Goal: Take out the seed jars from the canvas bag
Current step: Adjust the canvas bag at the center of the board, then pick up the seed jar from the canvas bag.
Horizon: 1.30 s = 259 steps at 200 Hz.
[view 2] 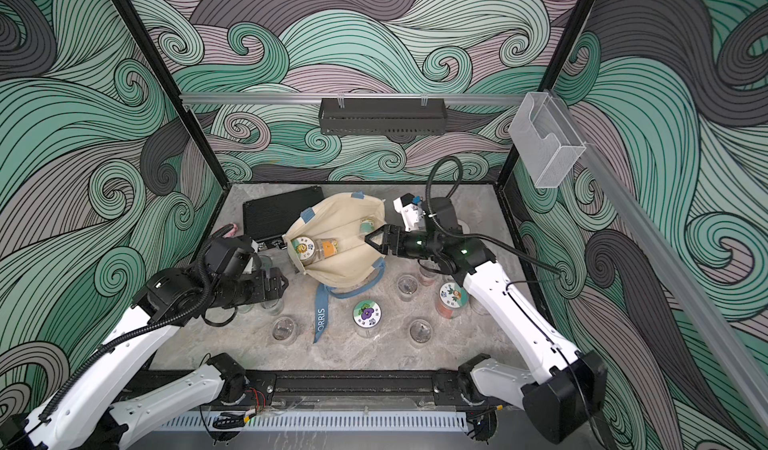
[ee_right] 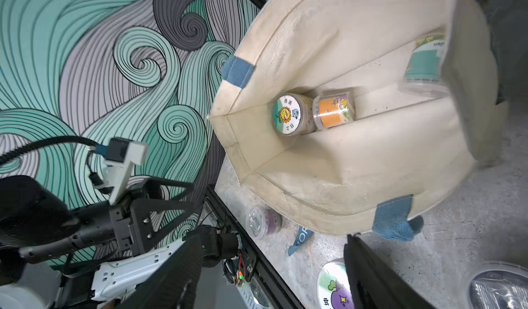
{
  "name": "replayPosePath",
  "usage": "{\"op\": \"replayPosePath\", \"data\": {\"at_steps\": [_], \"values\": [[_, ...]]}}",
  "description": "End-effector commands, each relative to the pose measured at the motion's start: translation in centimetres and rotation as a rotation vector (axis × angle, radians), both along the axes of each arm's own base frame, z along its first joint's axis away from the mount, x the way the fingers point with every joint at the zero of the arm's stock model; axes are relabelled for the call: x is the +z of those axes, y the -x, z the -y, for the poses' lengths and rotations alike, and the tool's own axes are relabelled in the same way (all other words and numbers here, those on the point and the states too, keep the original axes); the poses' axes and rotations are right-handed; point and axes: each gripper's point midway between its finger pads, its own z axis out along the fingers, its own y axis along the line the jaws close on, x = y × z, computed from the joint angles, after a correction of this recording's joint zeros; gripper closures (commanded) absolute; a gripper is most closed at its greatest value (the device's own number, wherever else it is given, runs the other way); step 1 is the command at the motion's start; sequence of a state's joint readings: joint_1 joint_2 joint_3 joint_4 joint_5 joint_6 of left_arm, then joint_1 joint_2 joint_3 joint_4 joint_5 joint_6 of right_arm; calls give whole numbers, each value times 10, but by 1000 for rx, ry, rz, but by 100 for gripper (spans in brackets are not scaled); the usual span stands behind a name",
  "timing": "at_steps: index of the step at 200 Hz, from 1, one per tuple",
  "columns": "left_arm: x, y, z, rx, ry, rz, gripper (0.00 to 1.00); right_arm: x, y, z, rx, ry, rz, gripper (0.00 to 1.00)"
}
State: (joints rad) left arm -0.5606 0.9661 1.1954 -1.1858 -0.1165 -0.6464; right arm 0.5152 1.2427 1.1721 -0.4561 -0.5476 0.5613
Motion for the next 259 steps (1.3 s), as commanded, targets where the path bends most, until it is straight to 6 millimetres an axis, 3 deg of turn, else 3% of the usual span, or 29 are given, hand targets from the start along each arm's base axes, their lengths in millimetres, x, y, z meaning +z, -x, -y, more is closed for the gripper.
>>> {"op": "replayPosePath", "data": {"at_steps": [1,39,63,81,102,191,223,259], "values": [[8,-41,0,-46,-130,54,1,-29,-5,-9,26,167,14,26],[-12,-85,21,-126,-177,13,2,-59,-5,-31,64,313,49,32],[-31,-97,9,-100,-300,-47,10,-81,-2,-40,78,382,43,32],[-38,-89,8,-90,-295,-118,25,-94,-3,-42,79,415,43,32],[-53,-79,22,-107,-207,-171,40,-103,-6,-46,81,433,47,32],[-77,-58,39,-91,-48,-155,43,-132,-48,-78,72,489,88,20],[-86,-53,41,-95,-66,-199,45,-129,-63,-100,67,425,116,17],[-82,-50,40,-98,-55,-179,53,-127,-78,-120,34,348,132,17]]}}
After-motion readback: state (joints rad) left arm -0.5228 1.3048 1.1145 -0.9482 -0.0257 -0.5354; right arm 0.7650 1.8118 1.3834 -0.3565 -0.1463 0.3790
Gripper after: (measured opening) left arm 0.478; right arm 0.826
